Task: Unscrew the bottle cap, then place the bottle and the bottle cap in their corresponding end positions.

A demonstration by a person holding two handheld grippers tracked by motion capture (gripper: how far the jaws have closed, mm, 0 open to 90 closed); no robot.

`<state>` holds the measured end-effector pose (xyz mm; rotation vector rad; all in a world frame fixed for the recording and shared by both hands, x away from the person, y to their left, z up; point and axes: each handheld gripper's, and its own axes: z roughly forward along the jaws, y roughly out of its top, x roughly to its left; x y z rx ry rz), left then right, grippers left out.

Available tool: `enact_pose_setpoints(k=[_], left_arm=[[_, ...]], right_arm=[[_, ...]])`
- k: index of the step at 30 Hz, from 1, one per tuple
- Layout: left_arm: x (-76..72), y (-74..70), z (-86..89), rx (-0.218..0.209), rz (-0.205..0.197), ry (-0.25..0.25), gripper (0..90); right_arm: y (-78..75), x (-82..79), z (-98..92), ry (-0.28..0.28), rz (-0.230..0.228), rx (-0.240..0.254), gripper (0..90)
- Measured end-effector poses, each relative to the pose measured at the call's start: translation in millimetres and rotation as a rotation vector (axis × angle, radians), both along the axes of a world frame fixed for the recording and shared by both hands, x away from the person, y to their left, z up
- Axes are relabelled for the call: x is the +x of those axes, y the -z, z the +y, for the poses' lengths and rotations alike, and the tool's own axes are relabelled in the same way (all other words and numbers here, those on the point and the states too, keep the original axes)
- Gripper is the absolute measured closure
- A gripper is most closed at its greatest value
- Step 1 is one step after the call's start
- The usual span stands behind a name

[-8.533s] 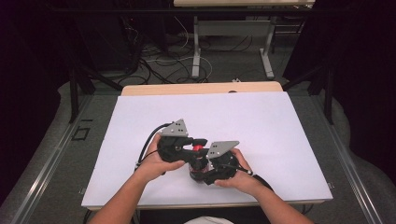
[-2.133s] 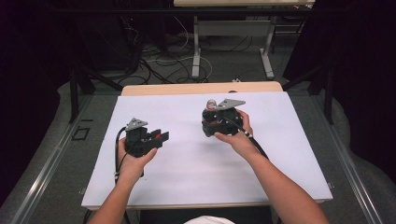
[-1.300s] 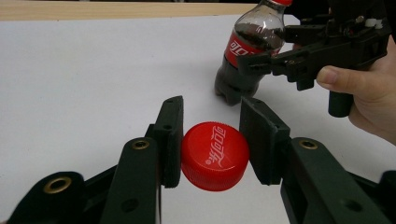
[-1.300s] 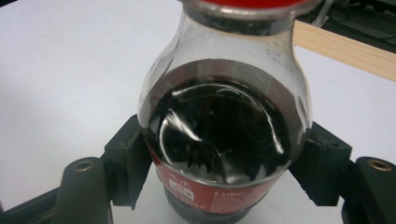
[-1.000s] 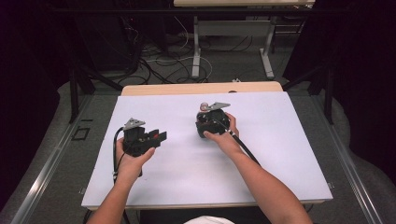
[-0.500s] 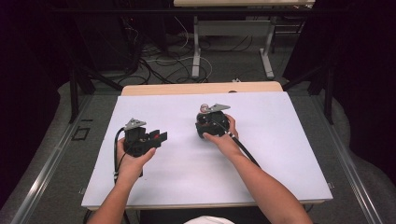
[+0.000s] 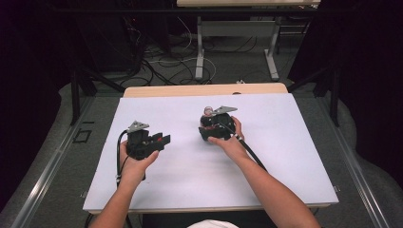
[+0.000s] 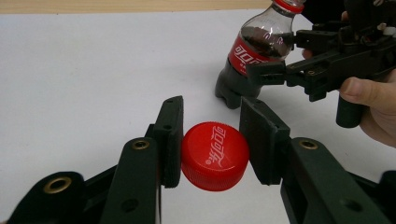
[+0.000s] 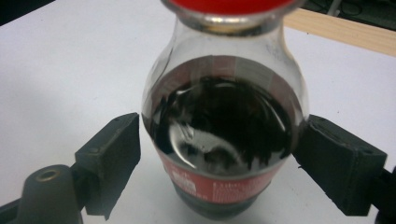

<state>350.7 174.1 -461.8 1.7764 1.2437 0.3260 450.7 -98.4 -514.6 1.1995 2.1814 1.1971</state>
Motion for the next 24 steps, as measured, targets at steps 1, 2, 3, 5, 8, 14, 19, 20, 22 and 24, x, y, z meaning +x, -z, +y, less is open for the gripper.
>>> enact_pose_setpoints(k=[1, 2, 3, 5, 8, 14, 19, 20, 22, 24], left_arm=[[0.1, 0.2, -0.3, 0.002, -0.002, 0.0, 61.6], [0.1, 0.3, -0.6, 0.002, -0.001, 0.001, 61.6], [0.0, 0.5, -0.8, 0.001, 0.001, 0.001, 61.6], [0.2, 1.1, -1.2, 0.005, 0.005, 0.001, 61.6], [0.7, 2.8, -1.5, 0.007, 0.006, 0.0, 61.6], [1.3, 4.2, -2.7, 0.014, 0.003, 0.002, 61.6], [2.2, 7.2, -4.1, 0.021, 0.005, 0.012, 61.6], [2.5, 8.2, -5.0, 0.02, 0.003, 0.015, 61.6], [2.6, 9.2, -6.5, 0.026, 0.006, 0.023, 61.6], [3.5, 10.4, -8.3, 0.03, 0.004, 0.034, 61.5]], right_arm=[[-0.5, -0.9, -1.2, 0.005, -0.013, -0.003, 15.2], [-1.8, -3.0, -2.2, 0.014, -0.012, -0.009, 15.1], [-2.5, -3.9, -3.5, 0.016, -0.019, -0.003, 14.8], [-4.3, -7.0, -6.1, 0.018, -0.01, 0.007, 14.0], [-7.0, -10.5, -10.3, 0.025, 0.01, 0.016, 10.7], [-11.4, -17.8, -18.4, 0.005, 0.028, 0.01, 2.4], [-12.6, -25.9, -26.0, -0.006, 0.042, -0.034, 0.0], [-13.0, -28.0, -27.8, -0.006, 0.046, -0.046, 0.0], [-13.7, -32.1, -32.0, -0.008, 0.051, -0.056, 0.0], [-14.6, -36.2, -36.6, -0.011, 0.063, -0.057, 0.0]])
